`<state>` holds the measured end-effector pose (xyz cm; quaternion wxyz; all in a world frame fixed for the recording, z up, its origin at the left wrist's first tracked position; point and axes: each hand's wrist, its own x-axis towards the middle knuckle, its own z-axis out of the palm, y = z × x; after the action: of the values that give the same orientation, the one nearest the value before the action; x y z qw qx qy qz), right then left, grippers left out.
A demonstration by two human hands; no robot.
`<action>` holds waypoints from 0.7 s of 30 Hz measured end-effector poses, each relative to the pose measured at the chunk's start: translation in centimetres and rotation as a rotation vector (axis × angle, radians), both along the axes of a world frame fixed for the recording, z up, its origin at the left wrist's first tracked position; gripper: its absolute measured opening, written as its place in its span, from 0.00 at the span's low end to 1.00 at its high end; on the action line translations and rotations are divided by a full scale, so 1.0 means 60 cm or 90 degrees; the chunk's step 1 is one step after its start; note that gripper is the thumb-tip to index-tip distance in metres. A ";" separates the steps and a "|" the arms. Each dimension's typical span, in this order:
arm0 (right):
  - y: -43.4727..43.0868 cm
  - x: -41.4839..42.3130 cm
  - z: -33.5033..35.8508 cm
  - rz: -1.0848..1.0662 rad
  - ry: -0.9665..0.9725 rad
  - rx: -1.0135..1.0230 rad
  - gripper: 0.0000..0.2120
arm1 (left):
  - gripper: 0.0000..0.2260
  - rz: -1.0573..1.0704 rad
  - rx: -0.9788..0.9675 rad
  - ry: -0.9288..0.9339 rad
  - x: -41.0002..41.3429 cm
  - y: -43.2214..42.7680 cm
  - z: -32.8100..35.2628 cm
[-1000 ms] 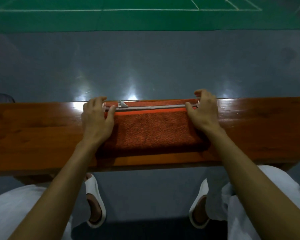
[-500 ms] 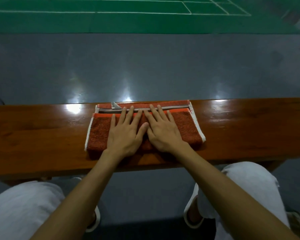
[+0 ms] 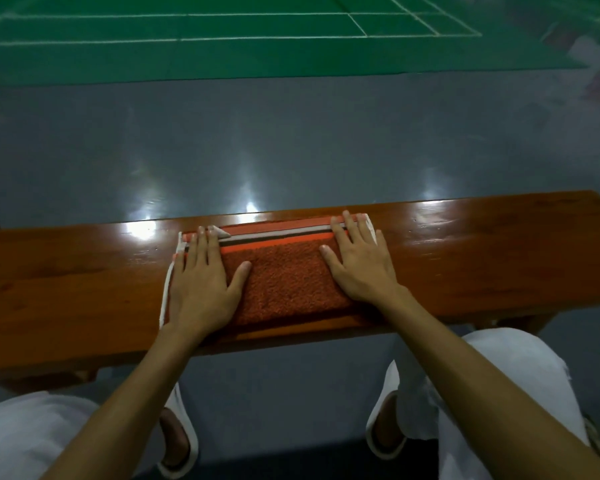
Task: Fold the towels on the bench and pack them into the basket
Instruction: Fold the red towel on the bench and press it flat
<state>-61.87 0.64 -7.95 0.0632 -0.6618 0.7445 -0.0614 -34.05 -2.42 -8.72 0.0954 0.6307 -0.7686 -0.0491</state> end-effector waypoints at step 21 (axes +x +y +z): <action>0.029 -0.061 0.051 -0.233 -0.199 0.003 0.16 | 0.35 -0.043 -0.033 0.062 -0.075 0.080 0.005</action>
<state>-65.52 2.38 -4.89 0.1673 -0.4980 0.8334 -0.1717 -38.55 2.39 -8.44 0.1472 0.5983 -0.7851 -0.0634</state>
